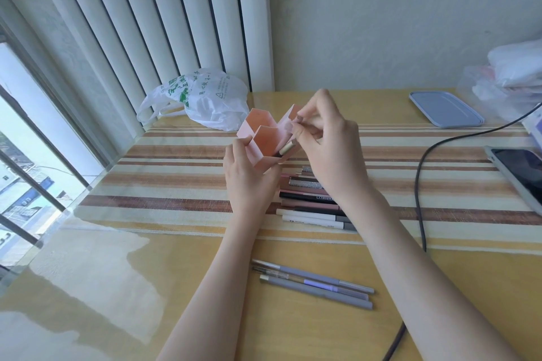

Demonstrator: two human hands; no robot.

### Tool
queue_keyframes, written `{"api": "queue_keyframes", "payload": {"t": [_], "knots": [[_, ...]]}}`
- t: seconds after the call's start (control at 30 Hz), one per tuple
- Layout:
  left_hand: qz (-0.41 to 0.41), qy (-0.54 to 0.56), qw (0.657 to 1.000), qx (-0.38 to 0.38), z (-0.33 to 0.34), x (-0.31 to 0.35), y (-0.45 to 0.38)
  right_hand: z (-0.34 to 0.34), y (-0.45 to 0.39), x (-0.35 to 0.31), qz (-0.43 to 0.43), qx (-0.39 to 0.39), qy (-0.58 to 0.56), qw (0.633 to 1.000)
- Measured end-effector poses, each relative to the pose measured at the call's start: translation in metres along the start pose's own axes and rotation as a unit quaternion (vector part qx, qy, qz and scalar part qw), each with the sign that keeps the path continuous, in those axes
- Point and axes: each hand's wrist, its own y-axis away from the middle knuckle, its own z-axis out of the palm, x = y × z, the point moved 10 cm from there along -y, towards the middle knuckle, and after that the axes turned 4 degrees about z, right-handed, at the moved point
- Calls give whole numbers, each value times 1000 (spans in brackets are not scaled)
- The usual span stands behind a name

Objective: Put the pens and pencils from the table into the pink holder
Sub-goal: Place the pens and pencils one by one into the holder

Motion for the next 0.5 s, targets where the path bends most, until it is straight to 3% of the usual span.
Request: {"api": "queue_keyframes", "payload": {"t": [0.13, 0.4, 0.5], "knots": [[2, -3, 1000, 0, 0, 1, 0, 15, 1, 19, 42, -49, 116, 991], [-10, 1, 1000, -3, 1, -2, -1, 8, -3, -2, 8, -49, 80, 996], [-29, 10, 1000, -6, 1, -7, -2, 20, 1, -2, 50, -157, 115, 980]]}}
